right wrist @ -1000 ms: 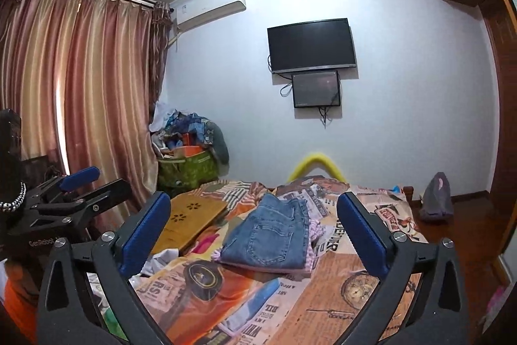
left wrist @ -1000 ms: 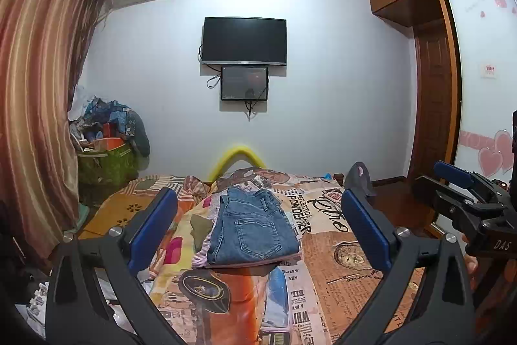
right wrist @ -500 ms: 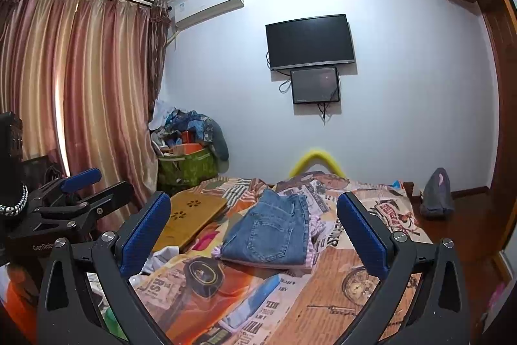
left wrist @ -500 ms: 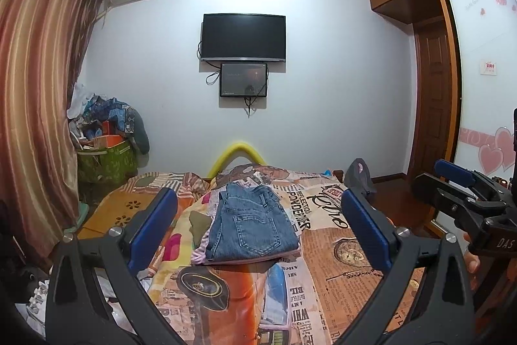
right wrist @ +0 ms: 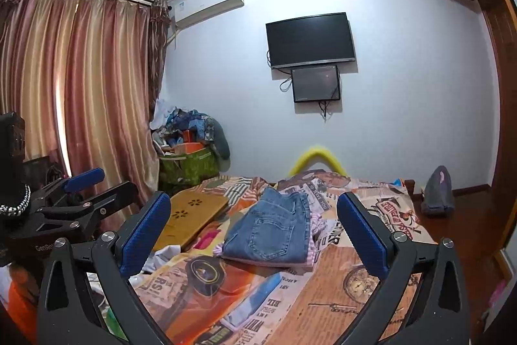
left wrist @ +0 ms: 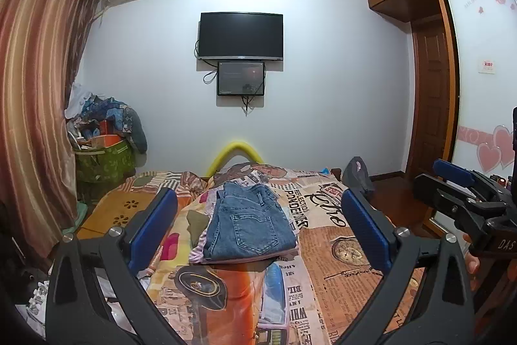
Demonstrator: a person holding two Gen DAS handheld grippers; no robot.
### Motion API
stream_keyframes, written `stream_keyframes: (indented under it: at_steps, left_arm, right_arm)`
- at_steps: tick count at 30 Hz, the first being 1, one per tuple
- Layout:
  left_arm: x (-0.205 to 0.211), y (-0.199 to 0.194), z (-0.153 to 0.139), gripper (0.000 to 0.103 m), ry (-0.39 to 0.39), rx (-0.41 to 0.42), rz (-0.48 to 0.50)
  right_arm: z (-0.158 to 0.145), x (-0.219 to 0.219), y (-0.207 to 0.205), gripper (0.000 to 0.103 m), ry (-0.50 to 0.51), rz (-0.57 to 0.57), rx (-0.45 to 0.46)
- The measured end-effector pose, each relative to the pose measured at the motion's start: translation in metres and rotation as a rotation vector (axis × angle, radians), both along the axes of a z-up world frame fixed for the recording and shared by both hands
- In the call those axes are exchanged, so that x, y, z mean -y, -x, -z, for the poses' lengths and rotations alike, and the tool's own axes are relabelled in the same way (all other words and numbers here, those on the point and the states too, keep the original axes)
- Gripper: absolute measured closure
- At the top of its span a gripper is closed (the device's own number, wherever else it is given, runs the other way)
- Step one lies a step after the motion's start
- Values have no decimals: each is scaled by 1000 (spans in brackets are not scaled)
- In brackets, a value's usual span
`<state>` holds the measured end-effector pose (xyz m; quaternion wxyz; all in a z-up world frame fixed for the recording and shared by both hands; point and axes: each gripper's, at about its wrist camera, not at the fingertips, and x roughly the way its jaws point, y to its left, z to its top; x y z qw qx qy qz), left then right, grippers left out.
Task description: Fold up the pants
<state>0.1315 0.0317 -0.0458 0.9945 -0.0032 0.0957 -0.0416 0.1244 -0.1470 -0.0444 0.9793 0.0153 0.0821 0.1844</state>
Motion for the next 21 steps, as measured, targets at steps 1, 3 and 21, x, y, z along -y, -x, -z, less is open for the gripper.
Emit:
stream_keyframes:
  at_steps: [1,3,21]
  left_arm:
    - [0,0,0,1,1,0,0]
    - [0,0,-1,1,2,0,1]
    - [2,0,-1,0,7,-5,22]
  right_arm:
    - [0,0,0,1,0,1,0]
    - [0,1,1,1,-1,0,-1]
    - [0,2,1,0,-2,7,-5]
